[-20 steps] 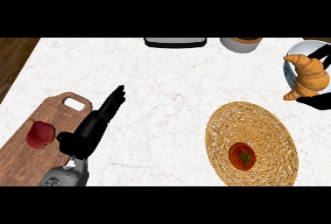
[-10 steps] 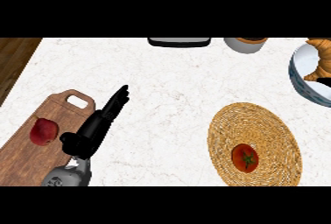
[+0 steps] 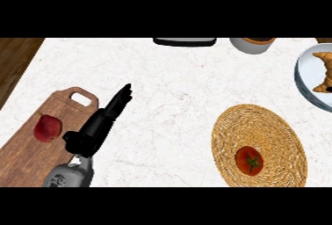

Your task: Pick the croissant from the placemat and place it in the bowl

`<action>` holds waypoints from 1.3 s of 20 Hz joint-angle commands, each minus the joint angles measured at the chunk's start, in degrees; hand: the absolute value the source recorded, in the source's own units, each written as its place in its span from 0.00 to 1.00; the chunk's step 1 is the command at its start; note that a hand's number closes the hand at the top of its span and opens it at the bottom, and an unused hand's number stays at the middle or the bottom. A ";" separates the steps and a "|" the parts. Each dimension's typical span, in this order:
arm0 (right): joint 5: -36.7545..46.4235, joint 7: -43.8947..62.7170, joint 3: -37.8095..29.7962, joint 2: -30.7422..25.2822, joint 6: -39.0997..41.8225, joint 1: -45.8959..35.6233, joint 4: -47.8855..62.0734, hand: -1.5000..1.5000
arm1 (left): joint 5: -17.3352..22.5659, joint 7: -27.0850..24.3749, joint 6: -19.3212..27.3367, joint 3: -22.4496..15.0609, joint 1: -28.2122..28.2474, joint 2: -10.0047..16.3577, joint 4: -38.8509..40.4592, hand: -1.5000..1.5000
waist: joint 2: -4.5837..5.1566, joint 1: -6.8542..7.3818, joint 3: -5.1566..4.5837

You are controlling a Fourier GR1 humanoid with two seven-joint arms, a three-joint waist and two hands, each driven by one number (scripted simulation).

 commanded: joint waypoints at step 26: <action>-22.87 -9.84 -26.19 -16.06 10.23 -5.26 25.81 0.00 | 1.33 2.81 -0.62 1.61 -1.77 -0.06 -2.12 0.50 | 0.69 0.26 0.49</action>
